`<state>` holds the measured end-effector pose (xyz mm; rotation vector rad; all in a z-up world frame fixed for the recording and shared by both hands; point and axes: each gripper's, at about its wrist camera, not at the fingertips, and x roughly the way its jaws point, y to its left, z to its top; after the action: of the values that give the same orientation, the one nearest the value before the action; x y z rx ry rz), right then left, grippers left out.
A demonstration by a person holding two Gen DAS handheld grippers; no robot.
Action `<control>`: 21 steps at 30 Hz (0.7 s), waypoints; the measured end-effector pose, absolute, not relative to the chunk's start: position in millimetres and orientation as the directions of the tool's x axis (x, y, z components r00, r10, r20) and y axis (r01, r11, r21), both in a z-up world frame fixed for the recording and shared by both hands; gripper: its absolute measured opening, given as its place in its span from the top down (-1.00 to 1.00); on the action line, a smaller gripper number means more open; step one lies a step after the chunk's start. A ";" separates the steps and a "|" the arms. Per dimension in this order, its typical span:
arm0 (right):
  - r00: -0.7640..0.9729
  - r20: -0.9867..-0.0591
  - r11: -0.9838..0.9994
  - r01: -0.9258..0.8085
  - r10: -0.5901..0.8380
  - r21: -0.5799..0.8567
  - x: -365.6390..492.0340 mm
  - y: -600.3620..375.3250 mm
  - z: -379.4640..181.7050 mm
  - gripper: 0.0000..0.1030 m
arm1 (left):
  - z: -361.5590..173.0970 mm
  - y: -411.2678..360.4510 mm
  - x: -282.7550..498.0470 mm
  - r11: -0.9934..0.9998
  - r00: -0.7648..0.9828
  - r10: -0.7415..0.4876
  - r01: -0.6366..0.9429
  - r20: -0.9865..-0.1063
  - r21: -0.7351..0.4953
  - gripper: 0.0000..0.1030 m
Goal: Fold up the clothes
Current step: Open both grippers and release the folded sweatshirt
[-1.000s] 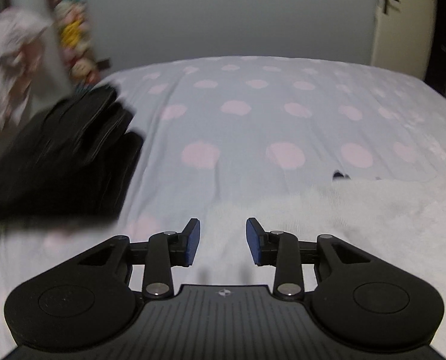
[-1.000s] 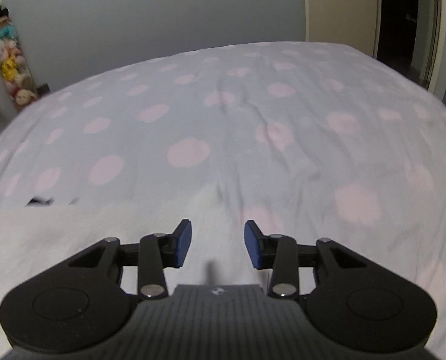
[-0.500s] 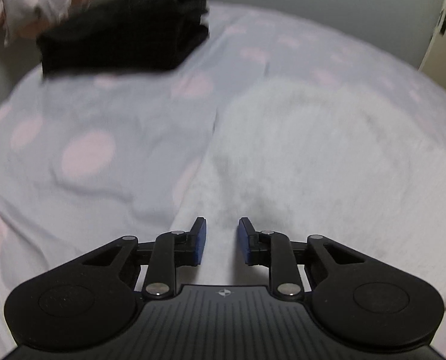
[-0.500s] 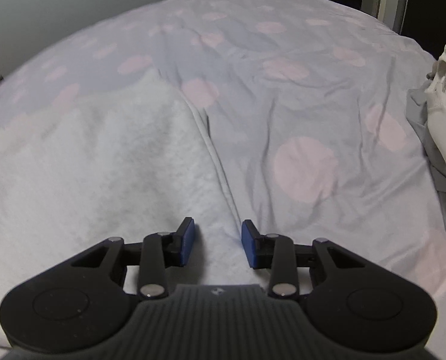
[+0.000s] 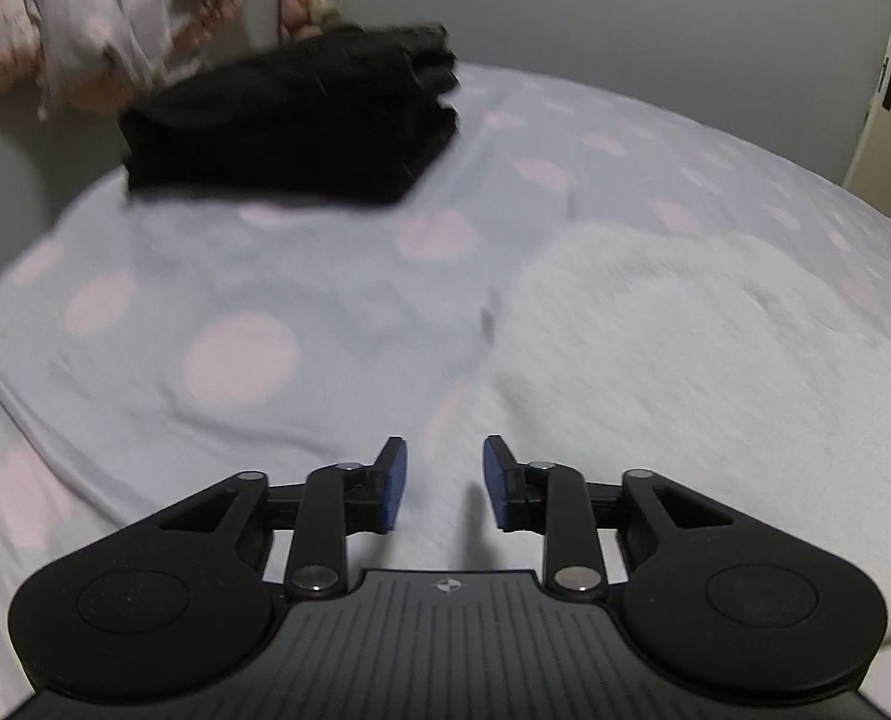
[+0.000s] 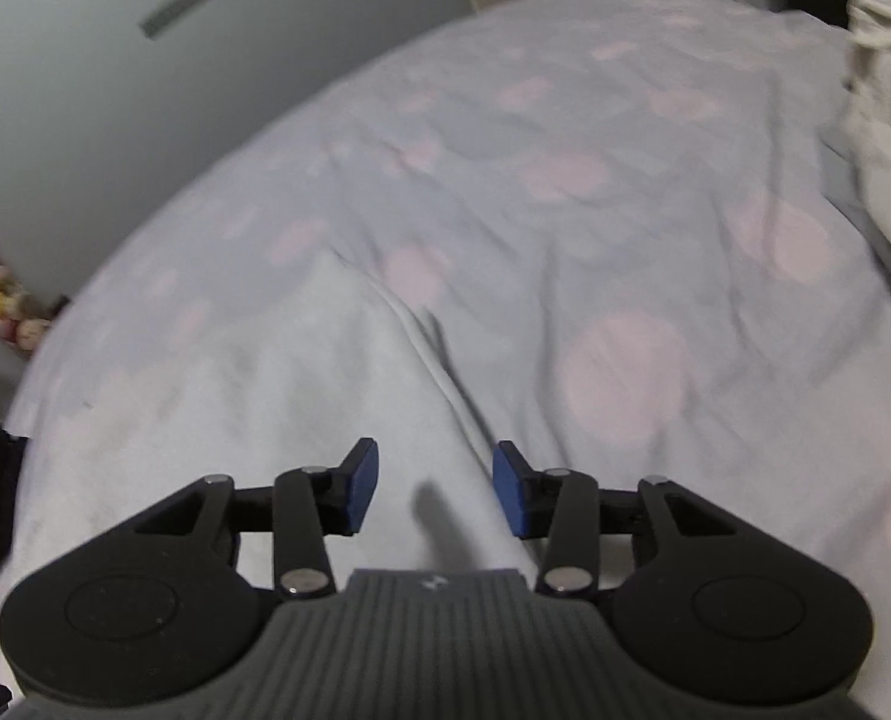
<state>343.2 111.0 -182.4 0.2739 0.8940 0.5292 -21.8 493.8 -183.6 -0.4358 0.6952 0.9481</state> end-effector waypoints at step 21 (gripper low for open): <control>0.483 -0.610 0.777 -0.437 0.628 0.453 425.3 154.9 -242.8 0.03 | -248.3 564.1 -26.3 0.440 0.315 0.716 -0.897 -0.622 0.052 -0.89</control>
<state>425.3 154.9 -242.8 0.2503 0.8444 0.6563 -26.3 564.1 -248.3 -0.3302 0.6296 1.0881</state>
